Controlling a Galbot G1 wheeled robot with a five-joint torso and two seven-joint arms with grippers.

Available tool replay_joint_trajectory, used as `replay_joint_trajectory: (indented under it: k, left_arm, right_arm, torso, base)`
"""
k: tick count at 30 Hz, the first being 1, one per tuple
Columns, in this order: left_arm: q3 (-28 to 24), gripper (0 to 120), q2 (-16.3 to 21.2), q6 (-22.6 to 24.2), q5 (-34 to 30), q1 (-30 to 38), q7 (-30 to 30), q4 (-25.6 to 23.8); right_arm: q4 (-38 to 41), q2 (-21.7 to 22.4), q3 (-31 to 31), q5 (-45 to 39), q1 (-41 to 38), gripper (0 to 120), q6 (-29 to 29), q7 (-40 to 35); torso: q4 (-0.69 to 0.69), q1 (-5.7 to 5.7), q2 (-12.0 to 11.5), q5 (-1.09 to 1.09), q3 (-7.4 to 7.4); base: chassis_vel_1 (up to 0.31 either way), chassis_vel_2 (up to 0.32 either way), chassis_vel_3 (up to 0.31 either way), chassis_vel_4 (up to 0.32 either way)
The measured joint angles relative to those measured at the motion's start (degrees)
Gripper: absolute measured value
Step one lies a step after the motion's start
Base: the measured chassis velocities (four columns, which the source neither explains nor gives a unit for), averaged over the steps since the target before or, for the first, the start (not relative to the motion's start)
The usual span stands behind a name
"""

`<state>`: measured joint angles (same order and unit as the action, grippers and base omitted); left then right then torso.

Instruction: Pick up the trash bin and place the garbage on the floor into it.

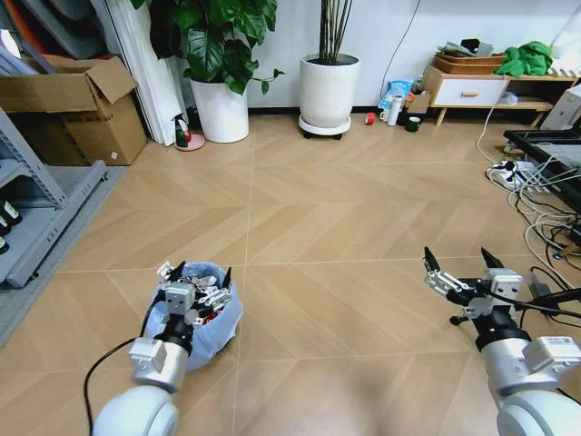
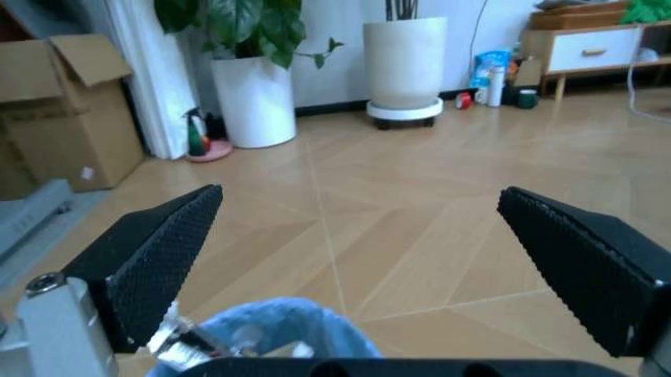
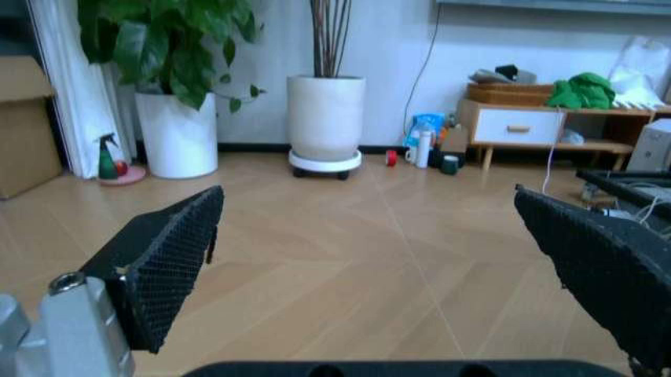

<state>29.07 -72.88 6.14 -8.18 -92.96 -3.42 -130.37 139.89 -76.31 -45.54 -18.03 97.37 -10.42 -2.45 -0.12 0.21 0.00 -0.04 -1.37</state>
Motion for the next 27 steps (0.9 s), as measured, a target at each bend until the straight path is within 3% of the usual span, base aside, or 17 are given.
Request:
replay_joint_trajectory:
  k: [27]
  left_arm:
    - [0.2,100,0.0,1.8,0.2,0.4,-1.6,-0.5]
  right_arm:
    - [-1.3,-0.5,1.9,0.9,-1.3,100,-0.4,-1.1]
  torso:
    - [-0.01,0.0,0.0,0.0,0.0]
  base:
    - [0.0,0.0,0.0,0.0]
